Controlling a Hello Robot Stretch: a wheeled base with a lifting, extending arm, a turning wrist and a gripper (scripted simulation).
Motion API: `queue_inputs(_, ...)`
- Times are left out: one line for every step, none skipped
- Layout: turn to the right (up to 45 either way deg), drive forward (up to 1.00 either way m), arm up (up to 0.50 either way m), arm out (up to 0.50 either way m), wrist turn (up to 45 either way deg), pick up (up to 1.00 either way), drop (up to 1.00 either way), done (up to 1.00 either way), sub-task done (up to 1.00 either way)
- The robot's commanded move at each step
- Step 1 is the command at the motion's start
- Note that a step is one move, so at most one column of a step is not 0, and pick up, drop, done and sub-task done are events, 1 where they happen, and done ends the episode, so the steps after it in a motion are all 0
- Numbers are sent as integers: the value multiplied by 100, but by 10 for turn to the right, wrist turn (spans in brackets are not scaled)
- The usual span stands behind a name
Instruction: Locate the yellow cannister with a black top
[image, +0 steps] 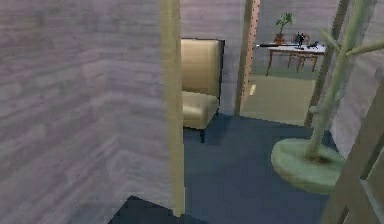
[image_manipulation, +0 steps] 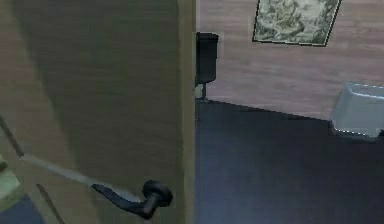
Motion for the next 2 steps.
queue_inputs(120, 0, 0, 0, 0, 0, 0, 0, 0)
queue_inputs(0, 100, 0, 0, 0, 0, 0, 0, 0)
